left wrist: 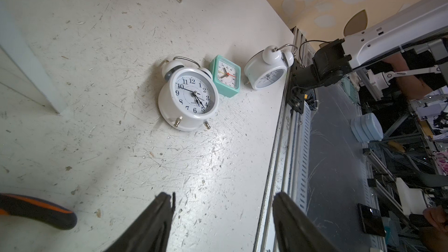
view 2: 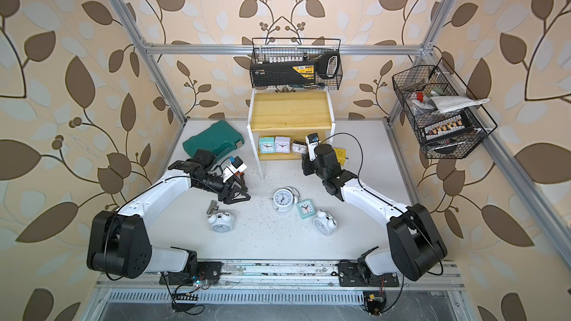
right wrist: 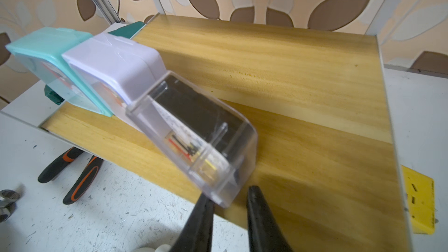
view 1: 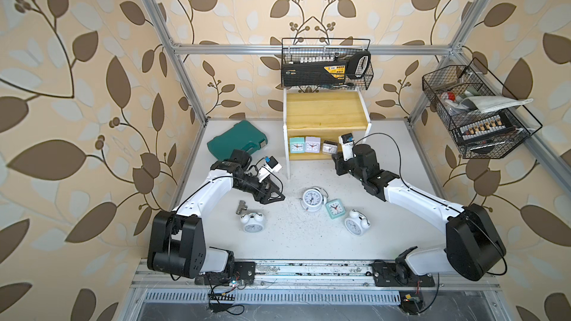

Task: Place the alarm clocks on the shelf by style
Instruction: Place the alarm on the shelf.

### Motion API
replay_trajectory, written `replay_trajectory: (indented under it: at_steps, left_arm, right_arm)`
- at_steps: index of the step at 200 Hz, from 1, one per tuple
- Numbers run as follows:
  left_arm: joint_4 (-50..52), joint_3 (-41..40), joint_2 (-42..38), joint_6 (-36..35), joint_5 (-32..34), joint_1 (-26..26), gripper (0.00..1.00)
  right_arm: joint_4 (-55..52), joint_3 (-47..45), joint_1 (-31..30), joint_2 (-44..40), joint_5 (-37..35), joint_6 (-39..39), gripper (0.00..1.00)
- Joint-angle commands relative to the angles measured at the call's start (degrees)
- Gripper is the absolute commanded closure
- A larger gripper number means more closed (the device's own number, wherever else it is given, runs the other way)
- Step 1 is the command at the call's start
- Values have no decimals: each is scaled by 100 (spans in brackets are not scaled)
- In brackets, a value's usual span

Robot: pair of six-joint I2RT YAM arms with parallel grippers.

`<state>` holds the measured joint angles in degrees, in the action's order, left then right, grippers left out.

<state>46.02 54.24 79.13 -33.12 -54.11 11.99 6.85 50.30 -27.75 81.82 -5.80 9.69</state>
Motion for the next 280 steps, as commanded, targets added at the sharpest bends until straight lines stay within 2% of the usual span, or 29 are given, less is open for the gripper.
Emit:
replay_trajectory:
  at_steps: [1, 97, 179, 211, 241, 261, 280]
  left_arm:
    - [91, -5, -27, -144, -163, -12, 31]
    - [104, -10, -12, -159, -166, -12, 31]
    - [116, -38, -44, -181, -185, -12, 31]
    - [127, -38, -47, -194, -204, -12, 31]
    - [127, -49, -56, -201, -217, -12, 31]
    - [118, -50, -58, -207, -223, -12, 31]
    - [124, -36, -44, -205, -224, -12, 31]
  right_arm:
    - [34, 214, -18, 165, -114, -64, 76]
    - [44, 461, 77, 387, 37, -174, 77]
    - [-231, 468, 103, 98, 544, -304, 77]
    - [-829, 436, 94, -363, 528, -94, 67]
    - [-1888, 523, 59, -758, 854, 109, 54]
    - [-2732, 622, -96, -908, 933, 253, 51]
    - [-3503, 761, -398, -901, 705, 378, 44]
